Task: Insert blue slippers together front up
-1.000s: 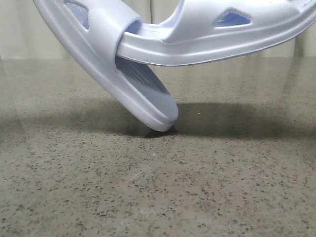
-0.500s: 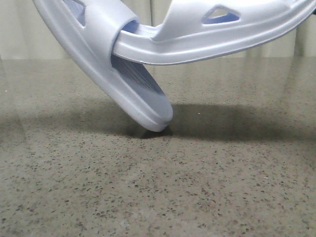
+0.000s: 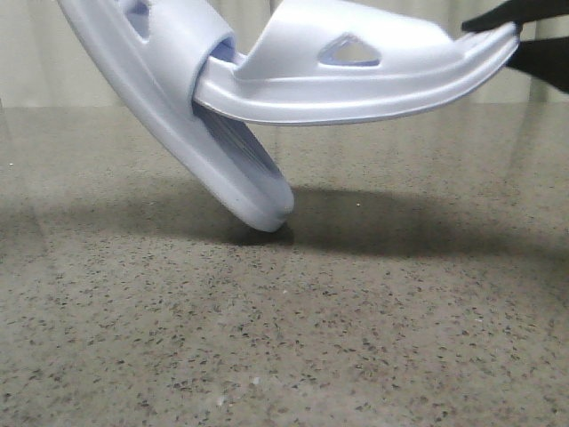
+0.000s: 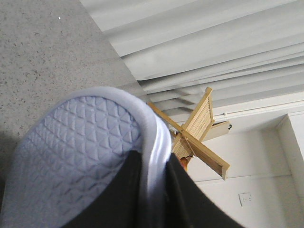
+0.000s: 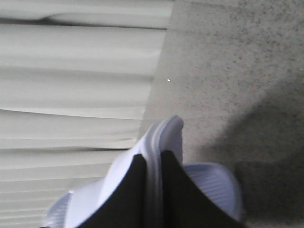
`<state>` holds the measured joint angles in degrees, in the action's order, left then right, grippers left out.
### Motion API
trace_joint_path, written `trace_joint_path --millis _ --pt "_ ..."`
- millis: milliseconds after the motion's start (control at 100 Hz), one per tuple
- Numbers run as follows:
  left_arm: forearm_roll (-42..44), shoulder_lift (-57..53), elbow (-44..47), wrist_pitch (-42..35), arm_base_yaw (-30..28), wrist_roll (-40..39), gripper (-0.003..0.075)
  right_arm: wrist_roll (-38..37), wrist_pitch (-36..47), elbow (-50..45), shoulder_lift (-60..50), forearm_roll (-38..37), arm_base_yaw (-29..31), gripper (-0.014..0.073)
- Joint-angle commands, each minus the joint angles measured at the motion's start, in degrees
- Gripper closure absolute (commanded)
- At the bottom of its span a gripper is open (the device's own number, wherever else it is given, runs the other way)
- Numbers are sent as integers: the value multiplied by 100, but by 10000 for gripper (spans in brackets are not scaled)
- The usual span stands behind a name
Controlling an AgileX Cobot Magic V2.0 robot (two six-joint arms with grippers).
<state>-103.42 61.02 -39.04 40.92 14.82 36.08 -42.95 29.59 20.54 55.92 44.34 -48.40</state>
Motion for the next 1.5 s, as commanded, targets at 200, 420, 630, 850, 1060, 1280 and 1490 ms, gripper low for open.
trace_joint_path --millis 200,420,630,850,1060,1280,1490 --pt "-320 -61 -161 1501 161 -147 704 457 -279 237 246 -954 -169 700" --pt "-320 -61 -161 1560 161 -147 704 457 -281 237 408 -1167 -177 700" --pt "-320 -61 -161 1570 161 -147 704 518 76 237 432 -1624 -177 700" --pt "-320 -61 -161 1574 161 -98 704 1425 518 237 318 -1768 -177 694" --pt "-320 -61 -161 1574 161 15 704 2443 527 237 -81 -1729 -177 533" --pt "-320 -61 -161 1563 161 63 704 3550 316 237 -584 -1433 -177 379" --pt "-320 -61 -161 1511 93 111 704 4940 -72 237 -1310 -603 -177 373"
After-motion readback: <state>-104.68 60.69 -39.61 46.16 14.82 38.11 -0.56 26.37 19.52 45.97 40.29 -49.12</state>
